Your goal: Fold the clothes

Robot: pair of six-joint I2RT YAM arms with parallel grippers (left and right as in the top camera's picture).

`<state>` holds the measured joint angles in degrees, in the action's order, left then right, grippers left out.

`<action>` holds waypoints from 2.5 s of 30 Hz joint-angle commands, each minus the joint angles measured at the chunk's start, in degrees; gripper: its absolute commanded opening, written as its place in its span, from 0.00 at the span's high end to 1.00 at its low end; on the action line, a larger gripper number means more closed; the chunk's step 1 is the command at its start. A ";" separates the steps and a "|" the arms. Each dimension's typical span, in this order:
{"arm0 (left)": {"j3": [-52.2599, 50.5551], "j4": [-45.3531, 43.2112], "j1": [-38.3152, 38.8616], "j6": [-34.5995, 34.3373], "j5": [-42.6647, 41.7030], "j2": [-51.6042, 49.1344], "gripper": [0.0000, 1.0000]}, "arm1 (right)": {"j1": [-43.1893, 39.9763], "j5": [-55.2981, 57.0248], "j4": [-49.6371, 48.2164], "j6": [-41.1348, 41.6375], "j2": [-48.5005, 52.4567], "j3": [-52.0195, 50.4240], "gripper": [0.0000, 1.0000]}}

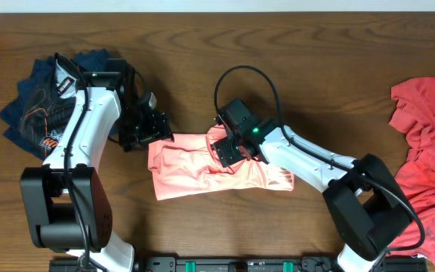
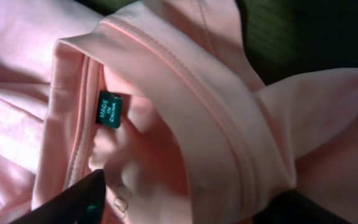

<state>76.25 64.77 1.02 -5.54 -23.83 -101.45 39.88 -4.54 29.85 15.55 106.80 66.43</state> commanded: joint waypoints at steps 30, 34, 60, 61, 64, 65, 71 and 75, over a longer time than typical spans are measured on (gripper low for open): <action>-26.32 -25.57 -0.59 -2.60 -9.75 0.94 0.94 | -9.18 4.07 21.38 0.28 -15.72 3.52 0.31; -19.78 -15.50 -2.73 -2.64 -8.94 1.60 0.94 | -8.94 3.54 22.38 0.26 -15.34 2.10 0.53; -5.31 -0.52 10.84 -2.16 -16.00 13.51 0.94 | -0.37 -3.45 10.25 0.24 5.29 -0.66 0.65; -5.42 -2.29 12.63 -2.49 -15.98 13.38 0.94 | -0.39 -3.45 10.25 0.28 5.29 -0.66 0.64; -5.68 -7.54 18.45 -5.35 -12.74 12.44 0.94 | -0.52 -3.41 10.75 0.35 5.01 -0.46 0.62; -5.68 -8.66 20.00 -6.80 -11.30 12.02 0.94 | -0.72 -3.17 11.32 0.76 4.70 -0.11 0.58; -5.70 -14.82 27.19 -11.19 -4.98 8.90 0.94 | -4.81 8.50 20.00 6.36 -1.97 5.60 0.44; -5.73 -18.60 29.16 -12.81 -4.44 6.47 0.93 | -10.40 10.58 23.85 6.32 -8.22 8.66 0.41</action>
<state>69.84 47.42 28.95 -16.12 -30.39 -93.27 33.17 1.19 52.95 19.99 105.16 71.35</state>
